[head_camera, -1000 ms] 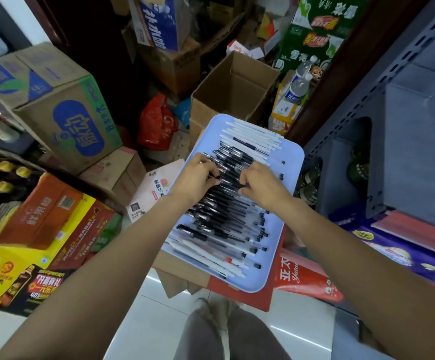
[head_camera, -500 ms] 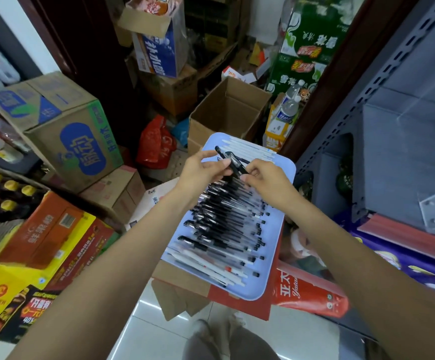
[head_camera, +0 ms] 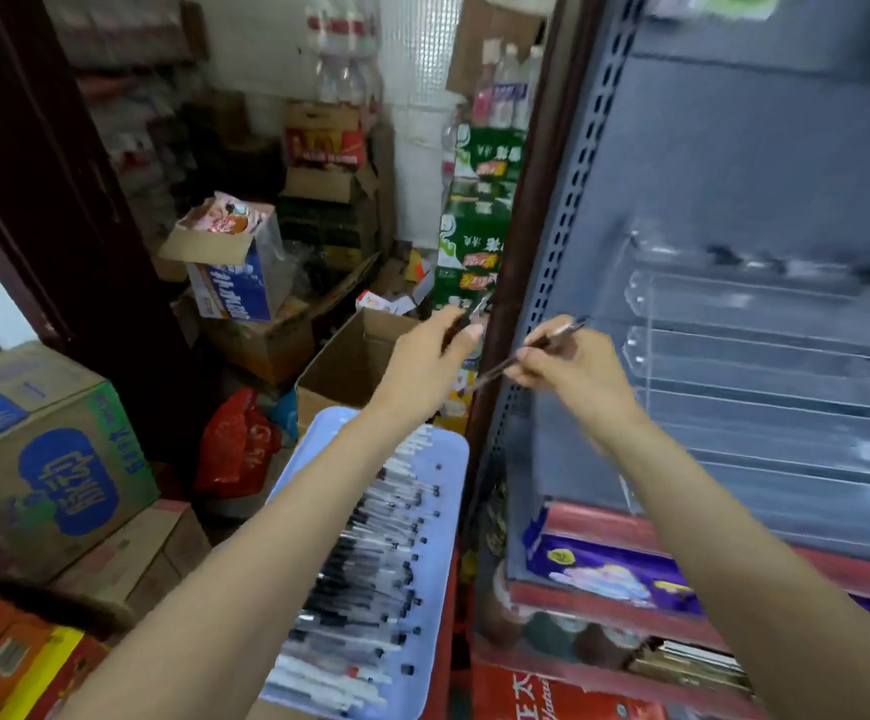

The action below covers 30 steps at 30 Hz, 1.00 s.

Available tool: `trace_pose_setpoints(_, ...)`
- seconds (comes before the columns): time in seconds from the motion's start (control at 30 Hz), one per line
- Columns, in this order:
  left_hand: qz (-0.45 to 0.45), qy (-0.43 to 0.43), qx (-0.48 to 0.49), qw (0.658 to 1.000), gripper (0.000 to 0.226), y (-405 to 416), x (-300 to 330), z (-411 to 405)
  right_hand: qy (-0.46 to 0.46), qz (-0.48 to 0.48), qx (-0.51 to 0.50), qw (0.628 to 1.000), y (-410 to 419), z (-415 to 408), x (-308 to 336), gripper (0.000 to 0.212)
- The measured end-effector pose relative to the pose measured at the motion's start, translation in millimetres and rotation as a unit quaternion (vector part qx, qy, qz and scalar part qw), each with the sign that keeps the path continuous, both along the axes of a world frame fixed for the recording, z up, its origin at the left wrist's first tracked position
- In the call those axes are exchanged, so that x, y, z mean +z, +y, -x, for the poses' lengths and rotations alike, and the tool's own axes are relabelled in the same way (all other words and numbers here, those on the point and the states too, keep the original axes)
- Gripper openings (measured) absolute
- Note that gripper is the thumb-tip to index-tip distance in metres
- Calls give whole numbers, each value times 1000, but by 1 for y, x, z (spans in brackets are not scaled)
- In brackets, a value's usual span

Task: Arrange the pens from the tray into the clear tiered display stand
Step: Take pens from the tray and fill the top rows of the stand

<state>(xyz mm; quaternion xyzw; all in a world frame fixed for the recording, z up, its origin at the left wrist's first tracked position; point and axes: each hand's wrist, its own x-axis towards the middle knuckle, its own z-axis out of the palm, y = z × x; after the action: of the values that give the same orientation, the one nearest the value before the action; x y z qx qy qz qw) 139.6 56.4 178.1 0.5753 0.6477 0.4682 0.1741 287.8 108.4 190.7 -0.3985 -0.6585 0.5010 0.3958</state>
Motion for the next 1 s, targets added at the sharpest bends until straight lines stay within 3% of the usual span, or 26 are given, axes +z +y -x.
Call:
trace_pose_setpoints(0.13,-17,112,-86,990,20,35,31,-52,144,29,-4,989,20,-63,29,18)
trace_pose_setpoints(0.3,-19,130,-106,986,14,78,60,-124,207,58,4,977,56,-156,49,16)
trace_pose_setpoints(0.37,-24,146,-101,984,11,97,68,-152,163,30,7,986,74,-193,55,17)
trace_pose_setpoints(0.43,-34,177,-81,980,11,115,74,-177,58,-43,-2,997,95,-223,59,14)
trace_pose_setpoints(0.57,-64,226,-36,971,25,139,82,-209,-91,-163,-25,982,137,-259,69,24)
trace_pose_setpoints(0.77,-23,260,37,965,41,155,90,-217,-90,-217,-95,967,186,-265,81,16)
trace_pose_setpoints(1.0,-53,240,61,967,30,156,103,-201,-123,-238,-57,962,211,-228,77,17)
